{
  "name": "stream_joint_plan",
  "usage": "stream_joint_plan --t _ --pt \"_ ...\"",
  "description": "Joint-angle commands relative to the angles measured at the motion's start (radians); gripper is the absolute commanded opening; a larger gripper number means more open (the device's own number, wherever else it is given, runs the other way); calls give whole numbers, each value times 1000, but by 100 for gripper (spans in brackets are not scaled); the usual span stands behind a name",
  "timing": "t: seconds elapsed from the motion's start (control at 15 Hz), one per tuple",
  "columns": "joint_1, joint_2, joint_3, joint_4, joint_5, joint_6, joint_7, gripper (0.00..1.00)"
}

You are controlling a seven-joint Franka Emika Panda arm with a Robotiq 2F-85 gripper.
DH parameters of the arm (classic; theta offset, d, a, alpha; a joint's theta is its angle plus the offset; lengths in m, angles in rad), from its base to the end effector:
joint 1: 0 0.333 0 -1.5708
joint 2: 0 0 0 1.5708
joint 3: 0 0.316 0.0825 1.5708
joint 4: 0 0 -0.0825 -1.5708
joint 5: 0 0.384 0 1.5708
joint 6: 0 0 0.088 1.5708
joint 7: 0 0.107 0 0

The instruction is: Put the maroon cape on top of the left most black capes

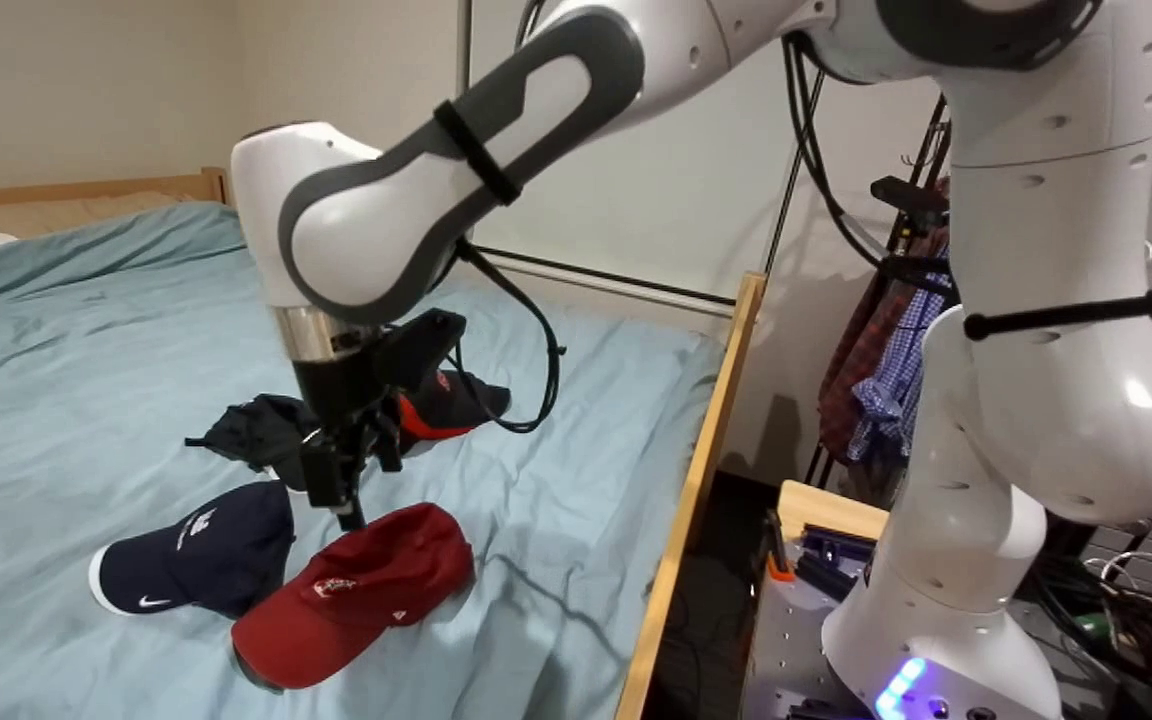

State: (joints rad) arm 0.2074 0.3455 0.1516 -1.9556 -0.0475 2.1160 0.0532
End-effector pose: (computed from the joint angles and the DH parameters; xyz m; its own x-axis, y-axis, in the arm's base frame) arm 0.5567 0.2034 0.2885 0.9304 0.3192 -0.1800 0.3235 -0.9462 -0.0061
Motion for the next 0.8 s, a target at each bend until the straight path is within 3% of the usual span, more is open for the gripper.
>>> stream_joint_plan --t 0.0,0.27,0.33,0.67,0.73 --pt "56 162 -14 125 -100 20 43 100" --pt "139 284 -71 234 -240 117 122 100" --pt "107 236 -46 170 -182 99 84 100" --pt "125 261 -58 193 -196 96 114 100" --pt "133 287 -56 229 -188 53 121 100"
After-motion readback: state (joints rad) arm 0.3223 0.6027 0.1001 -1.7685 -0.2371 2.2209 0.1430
